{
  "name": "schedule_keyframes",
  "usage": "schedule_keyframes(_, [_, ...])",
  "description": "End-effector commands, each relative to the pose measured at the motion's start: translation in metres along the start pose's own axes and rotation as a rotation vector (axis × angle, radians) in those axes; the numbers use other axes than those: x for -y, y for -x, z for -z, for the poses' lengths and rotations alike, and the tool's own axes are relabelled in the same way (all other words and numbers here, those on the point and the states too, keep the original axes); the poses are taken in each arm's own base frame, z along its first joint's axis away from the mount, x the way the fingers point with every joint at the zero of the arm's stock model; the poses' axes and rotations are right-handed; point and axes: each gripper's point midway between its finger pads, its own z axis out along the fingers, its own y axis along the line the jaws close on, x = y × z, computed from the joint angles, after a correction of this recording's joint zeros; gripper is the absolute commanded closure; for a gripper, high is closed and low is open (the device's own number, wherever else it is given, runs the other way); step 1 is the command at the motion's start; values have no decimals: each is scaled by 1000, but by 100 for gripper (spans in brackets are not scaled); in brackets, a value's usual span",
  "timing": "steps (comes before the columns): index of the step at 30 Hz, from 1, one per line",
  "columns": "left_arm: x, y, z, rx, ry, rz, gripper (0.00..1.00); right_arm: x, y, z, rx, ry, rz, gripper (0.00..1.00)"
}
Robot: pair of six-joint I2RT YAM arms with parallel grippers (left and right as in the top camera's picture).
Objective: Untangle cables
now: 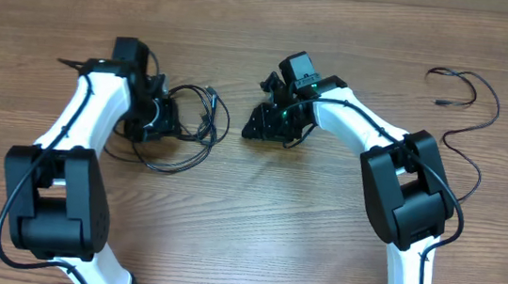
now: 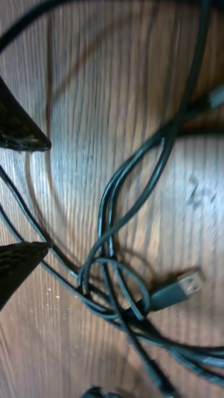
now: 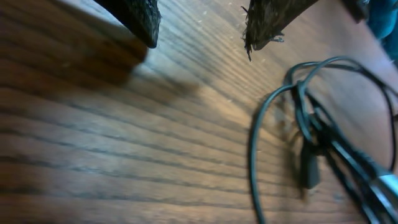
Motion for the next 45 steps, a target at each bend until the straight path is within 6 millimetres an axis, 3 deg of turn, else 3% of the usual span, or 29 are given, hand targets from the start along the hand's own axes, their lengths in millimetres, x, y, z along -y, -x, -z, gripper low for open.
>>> schedule_keyframes(1, [15,-4,-3,-9,34,-119,59,6,9,11,54,-96,4,56])
schedule_keyframes(4, [27,-12,-9,-29,34,-162,64,20,11,13,77,-182,-18,55])
schedule_keyframes(7, [35,-22,-16,-54,38,-192,63,32,14,16,100,-247,-51,53])
schedule_keyframes(13, [45,-35,-38,-79,42,-214,54,33,15,16,103,-252,-50,51])
schedule_keyframes(20, [41,-36,-55,-39,79,-194,71,33,15,16,103,-253,-50,49])
schedule_keyframes(24, [39,-35,-55,-36,88,-194,68,33,15,16,105,-252,-49,46])
schedule_keyframes(26, [37,-34,-55,-33,97,-192,77,32,16,16,107,-251,-48,42])
schedule_keyframes(27, [37,-34,-55,-33,101,-193,91,32,16,16,108,-250,-48,40])
schedule_keyframes(29, [37,-35,-54,-38,102,-196,96,32,16,16,110,-249,-47,38])
schedule_keyframes(35, [48,-24,-26,-38,97,-225,96,32,16,16,110,-249,-47,36])
schedule_keyframes(45, [117,-10,54,59,-171,-430,96,32,16,16,110,-249,-47,35])
